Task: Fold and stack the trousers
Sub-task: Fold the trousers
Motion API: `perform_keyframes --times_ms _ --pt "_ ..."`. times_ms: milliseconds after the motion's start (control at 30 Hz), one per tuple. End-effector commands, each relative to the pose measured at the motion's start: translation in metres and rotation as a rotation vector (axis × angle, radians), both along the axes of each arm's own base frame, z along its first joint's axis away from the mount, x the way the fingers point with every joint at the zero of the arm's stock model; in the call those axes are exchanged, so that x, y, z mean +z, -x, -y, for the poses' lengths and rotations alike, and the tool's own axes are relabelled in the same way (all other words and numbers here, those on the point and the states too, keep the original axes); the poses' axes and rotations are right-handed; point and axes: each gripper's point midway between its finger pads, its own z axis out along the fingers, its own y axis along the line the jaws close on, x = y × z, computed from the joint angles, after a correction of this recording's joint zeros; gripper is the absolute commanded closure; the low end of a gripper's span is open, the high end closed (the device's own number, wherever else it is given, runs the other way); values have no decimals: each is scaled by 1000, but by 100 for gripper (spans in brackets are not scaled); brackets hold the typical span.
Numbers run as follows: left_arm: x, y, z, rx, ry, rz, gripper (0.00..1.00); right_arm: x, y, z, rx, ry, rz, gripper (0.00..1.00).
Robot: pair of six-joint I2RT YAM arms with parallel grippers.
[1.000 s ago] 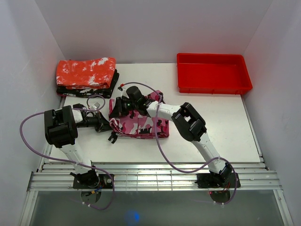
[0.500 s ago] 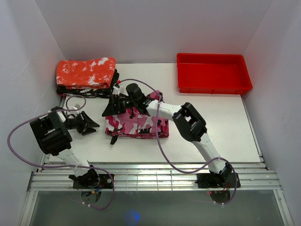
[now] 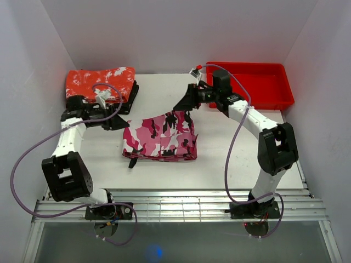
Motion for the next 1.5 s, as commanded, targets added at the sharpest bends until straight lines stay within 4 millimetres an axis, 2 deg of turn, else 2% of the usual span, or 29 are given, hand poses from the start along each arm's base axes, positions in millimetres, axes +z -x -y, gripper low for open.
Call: perform_keyframes --times_ms 0,33,67,133,167,233,300,400,467,600,700,733,767,800,833,867,900,967,1000,1067,1100,1167,1233,1267,1300,1333,1367,1400,1467 --pt "-12 16 46 -98 98 -49 43 -49 51 25 128 77 -138 26" --pt "-18 19 58 -127 106 -70 43 -66 62 32 134 101 -177 28" --pt "-34 18 61 -120 94 -106 43 -74 71 38 147 113 -204 29" --pt "-53 22 64 -98 102 -182 45 -84 83 45 156 130 -207 32" --pt "-79 25 60 -59 76 -258 46 -97 89 48 148 147 -232 32" --pt "-107 30 51 -10 35 -361 53 -110 90 48 139 159 -257 35" --pt "-137 42 41 31 4 -468 56 -133 85 44 124 189 -286 37" --pt "-160 46 19 116 11 -571 62 -168 88 34 137 230 -360 41" --pt "-166 42 1 176 10 -606 64 -194 95 25 157 256 -419 41" --pt "-169 42 -23 224 11 -623 62 -229 106 11 175 286 -512 39" --pt "-147 36 -27 190 57 -533 55 -245 111 -1 191 300 -556 36" --pt "-137 33 -25 166 67 -492 53 -243 112 -7 204 292 -552 36" --pt "-115 26 -22 123 86 -401 52 -241 112 -10 217 286 -551 35" --pt "-103 22 -21 106 90 -351 49 -234 112 -11 225 274 -538 34" --pt "-91 17 -19 89 88 -302 48 -224 109 -14 233 256 -512 33" --pt "-69 9 -18 61 71 -208 46 -201 106 -16 248 220 -462 32" --pt "-61 5 -14 42 56 -174 45 -187 102 -17 252 198 -415 31" --pt "-50 -6 -14 41 9 -110 41 -143 89 -15 244 136 -317 28" --pt "-50 -9 -11 59 10 -128 41 -130 84 -14 233 120 -285 27" --pt "-54 -19 -15 106 9 -134 39 -100 63 -5 177 85 -217 26" --pt "-64 -19 -18 154 10 -189 38 -93 55 -2 148 82 -200 26" --pt "-67 -27 -20 175 16 -165 38 -88 28 12 58 82 -166 26" --pt "-67 -28 -11 163 103 -186 38 -87 2 22 -5 90 -144 26" --pt "-63 -34 -8 155 141 -172 39 -97 -7 23 -18 99 -160 27" --pt "-65 -36 1 128 181 -187 40 -95 -16 22 -24 94 -148 27" --pt "-64 -43 3 138 196 -182 40 -100 -22 23 -37 99 -149 28" --pt "-66 -46 6 133 200 -181 40 -115 -27 22 -40 114 -172 29" --pt "-70 -49 11 131 199 -188 40 -117 -33 19 -40 112 -169 29" --pt "-89 -58 3 216 171 -249 40 -138 -42 17 -66 135 -201 29"
